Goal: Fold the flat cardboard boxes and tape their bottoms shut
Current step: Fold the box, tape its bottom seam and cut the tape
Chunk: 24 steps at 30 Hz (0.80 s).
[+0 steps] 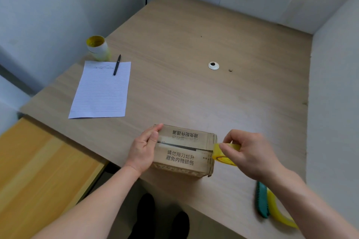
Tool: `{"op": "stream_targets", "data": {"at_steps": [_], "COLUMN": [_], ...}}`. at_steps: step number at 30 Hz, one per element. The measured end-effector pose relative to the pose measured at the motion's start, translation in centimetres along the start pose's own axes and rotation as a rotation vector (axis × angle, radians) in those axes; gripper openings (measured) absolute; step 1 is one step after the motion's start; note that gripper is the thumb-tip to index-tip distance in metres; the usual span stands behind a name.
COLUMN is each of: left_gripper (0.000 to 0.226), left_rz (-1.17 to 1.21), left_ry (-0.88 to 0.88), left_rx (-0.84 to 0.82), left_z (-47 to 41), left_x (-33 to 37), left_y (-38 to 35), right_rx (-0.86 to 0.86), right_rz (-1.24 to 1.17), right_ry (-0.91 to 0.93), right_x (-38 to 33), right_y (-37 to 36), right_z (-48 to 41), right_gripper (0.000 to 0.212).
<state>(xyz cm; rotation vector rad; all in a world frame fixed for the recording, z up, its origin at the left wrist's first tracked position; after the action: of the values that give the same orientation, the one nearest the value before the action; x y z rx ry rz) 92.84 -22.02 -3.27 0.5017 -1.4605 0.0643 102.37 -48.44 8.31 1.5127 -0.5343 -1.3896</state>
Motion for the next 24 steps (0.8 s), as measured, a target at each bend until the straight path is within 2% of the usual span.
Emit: {"op": "stream_targets", "data": {"at_steps": [2,4,6,10,12,16,24], "left_gripper": [0.037,0.078,0.108,0.135,0.137,0.125,0.112], "left_rz": [-0.123,-0.358,-0.543,-0.660,-0.716,-0.797,-0.758], "left_ry": [-0.037,-0.130,-0.245,-0.369,-0.442,-0.574,-0.616], "left_rx": [0.000,-0.052,-0.156,-0.355,-0.397,-0.407,-0.369], "left_z": [0.0,-0.3,-0.8,-1.2,-1.2,-1.2,-1.3], "left_x": [0.1,0.7,1.5,2.0,2.0,2.6,3.7], "left_y": [0.3,0.5,0.2,-0.6,-0.8,-1.2,-1.1], "right_rx": [0.008,0.015,0.012,-0.010,-0.015,-0.027,-0.043], "right_rz": [0.056,0.061,0.049,0.039,0.031,0.025,0.100], "right_ry": [-0.010,-0.018,-0.021,-0.027,-0.032,-0.036,-0.038], "right_x": [0.0,0.1,0.2,0.2,0.4,0.7,0.6], "right_y": [-0.3,-0.4,-0.4,-0.4,-0.4,-0.6,-0.7], "right_z": [0.1,0.2,0.2,0.0,-0.1,0.1,0.4], "right_gripper": [0.016,0.014,0.013,0.022,0.025,0.026,0.030]}}
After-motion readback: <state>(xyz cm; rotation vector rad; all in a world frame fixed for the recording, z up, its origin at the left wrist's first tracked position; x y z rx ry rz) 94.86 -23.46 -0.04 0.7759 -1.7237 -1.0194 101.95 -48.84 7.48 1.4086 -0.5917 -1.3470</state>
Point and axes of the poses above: each hand's wrist, its own z-axis away from the middle knuckle, its own y-axis out of the back of the hand, x = y × z, the point moved 7 cm from there along -z, towards the middle knuckle, and after that the axes turned 8 degrees about -y, right-handed, at the moved point
